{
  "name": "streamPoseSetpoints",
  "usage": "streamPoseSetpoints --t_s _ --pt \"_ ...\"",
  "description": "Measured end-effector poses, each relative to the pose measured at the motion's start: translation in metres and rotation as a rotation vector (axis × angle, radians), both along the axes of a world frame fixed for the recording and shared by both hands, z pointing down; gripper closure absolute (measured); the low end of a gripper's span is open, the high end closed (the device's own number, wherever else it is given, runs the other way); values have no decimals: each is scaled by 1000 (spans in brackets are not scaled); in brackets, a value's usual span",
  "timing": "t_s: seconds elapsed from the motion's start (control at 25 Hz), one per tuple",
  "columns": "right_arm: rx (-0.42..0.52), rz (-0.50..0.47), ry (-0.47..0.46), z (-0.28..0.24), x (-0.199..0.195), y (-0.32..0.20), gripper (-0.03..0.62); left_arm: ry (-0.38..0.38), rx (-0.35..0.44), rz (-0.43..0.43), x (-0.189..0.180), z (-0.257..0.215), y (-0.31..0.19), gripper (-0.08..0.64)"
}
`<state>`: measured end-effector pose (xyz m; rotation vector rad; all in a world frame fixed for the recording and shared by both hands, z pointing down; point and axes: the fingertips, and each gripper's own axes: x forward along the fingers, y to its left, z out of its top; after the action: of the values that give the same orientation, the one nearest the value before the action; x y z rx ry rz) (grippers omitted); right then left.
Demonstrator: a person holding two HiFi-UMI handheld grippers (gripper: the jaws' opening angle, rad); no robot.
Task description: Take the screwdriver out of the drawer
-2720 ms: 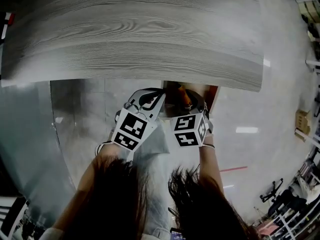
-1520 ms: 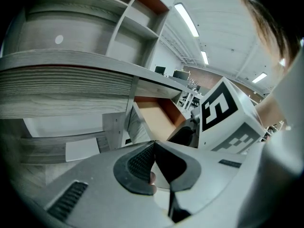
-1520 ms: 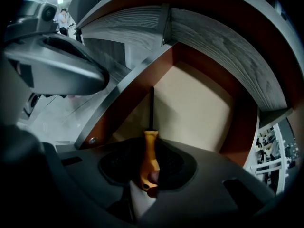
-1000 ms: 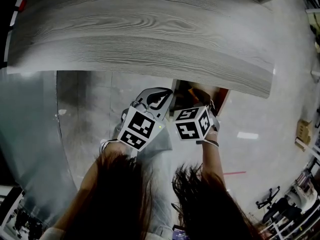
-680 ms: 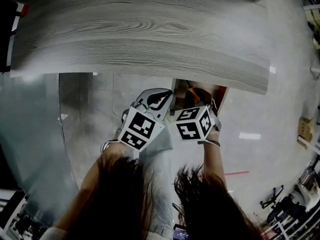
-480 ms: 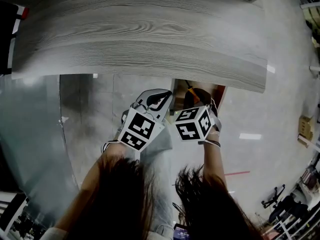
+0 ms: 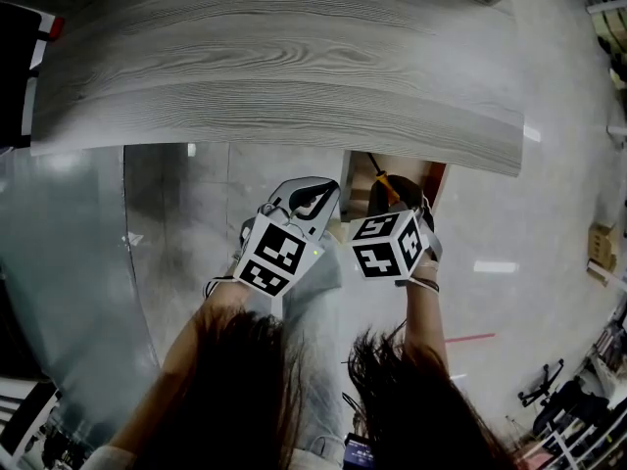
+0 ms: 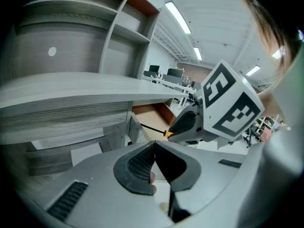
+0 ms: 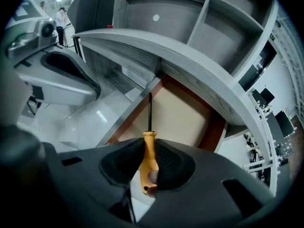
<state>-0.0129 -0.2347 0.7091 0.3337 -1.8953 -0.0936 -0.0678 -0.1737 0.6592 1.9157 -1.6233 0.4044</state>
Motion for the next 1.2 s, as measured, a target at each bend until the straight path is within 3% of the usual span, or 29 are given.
streamPoseSetpoints --t_s 0.76,1.2 --pt "-7 110 -10 -32 20 16 505 -20 17 49 3 -39 4 543" --pt "3 231 -103 -72 27 27 505 -25 25 64 6 -74 3 543"
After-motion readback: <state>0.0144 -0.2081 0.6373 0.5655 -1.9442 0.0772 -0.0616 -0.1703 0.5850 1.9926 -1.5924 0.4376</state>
